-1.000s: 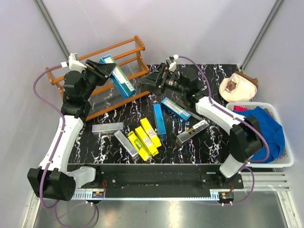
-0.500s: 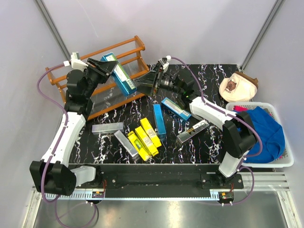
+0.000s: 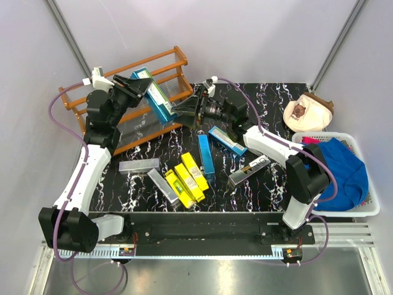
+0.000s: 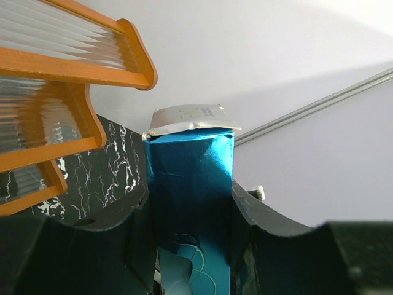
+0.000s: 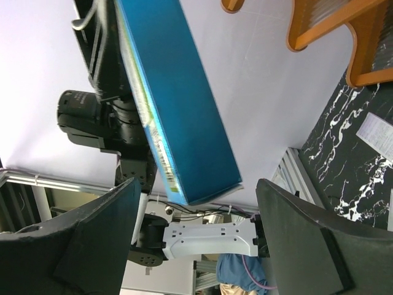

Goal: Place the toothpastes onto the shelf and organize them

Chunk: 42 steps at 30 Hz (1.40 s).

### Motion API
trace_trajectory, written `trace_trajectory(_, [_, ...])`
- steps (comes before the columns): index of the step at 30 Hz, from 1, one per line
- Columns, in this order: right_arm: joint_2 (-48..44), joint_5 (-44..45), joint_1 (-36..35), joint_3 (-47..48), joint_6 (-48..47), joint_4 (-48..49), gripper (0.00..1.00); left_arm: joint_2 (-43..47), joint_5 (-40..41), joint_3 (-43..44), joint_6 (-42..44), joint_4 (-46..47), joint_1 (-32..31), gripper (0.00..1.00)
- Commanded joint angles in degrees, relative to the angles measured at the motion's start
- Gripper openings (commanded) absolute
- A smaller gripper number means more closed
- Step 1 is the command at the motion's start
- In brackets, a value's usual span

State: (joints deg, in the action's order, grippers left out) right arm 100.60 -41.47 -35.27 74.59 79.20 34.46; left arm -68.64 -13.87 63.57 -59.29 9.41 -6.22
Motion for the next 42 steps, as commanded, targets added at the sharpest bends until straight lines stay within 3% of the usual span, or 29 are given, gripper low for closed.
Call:
trace_trajectory(1, [0.8, -0.2, -1.5, 0.0, -1.9, -0.3, 0.85, 0.3, -1.5, 0.9, -1.9, 7.5, 0.3, 0.26])
trace_trajectory(6, [3.7, -0.9, -1.5, -1.9, 4.4, 14.6, 0.85, -0.3, -2.7, -0.4, -3.0, 10.4, 0.3, 0.26])
trace_trajectory(11, [7.8, -0.6, -1.6, -2.3, 10.8, 29.1, 0.78, 0.2, -2.1, -2.9, -3.4, 13.5, 0.3, 0.29])
trace_trajectory(17, [7.2, -1.7, -1.7, -0.5, 8.2, 28.4, 0.74, -0.5, -2.7, -3.0, -3.0, 13.8, 0.3, 0.30])
trace_trajectory(29, [5.5, -2.2, -1.8, -1.5, 9.7, 31.3, 0.40, -1.6, -1.7, -5.9, -6.1, 17.7, 0.3, 0.34])
trace_trajectory(33, [4.1, -2.3, -1.8, -1.5, 7.9, 29.0, 0.34, -1.3, -1.5, -6.2, -6.1, 17.7, 0.3, 0.47])
trace_trajectory(38, [-0.1, -1.8, -1.6, -0.7, -0.9, 16.4, 0.30, -0.1, 0.3, -3.6, -1.4, 10.0, 0.3, 0.97])
trace_trajectory(42, [-3.5, 0.2, -0.7, 0.2, -7.2, 5.0, 0.29, 1.3, 1.9, 0.7, 6.8, 1.3, 0.4, 0.99])
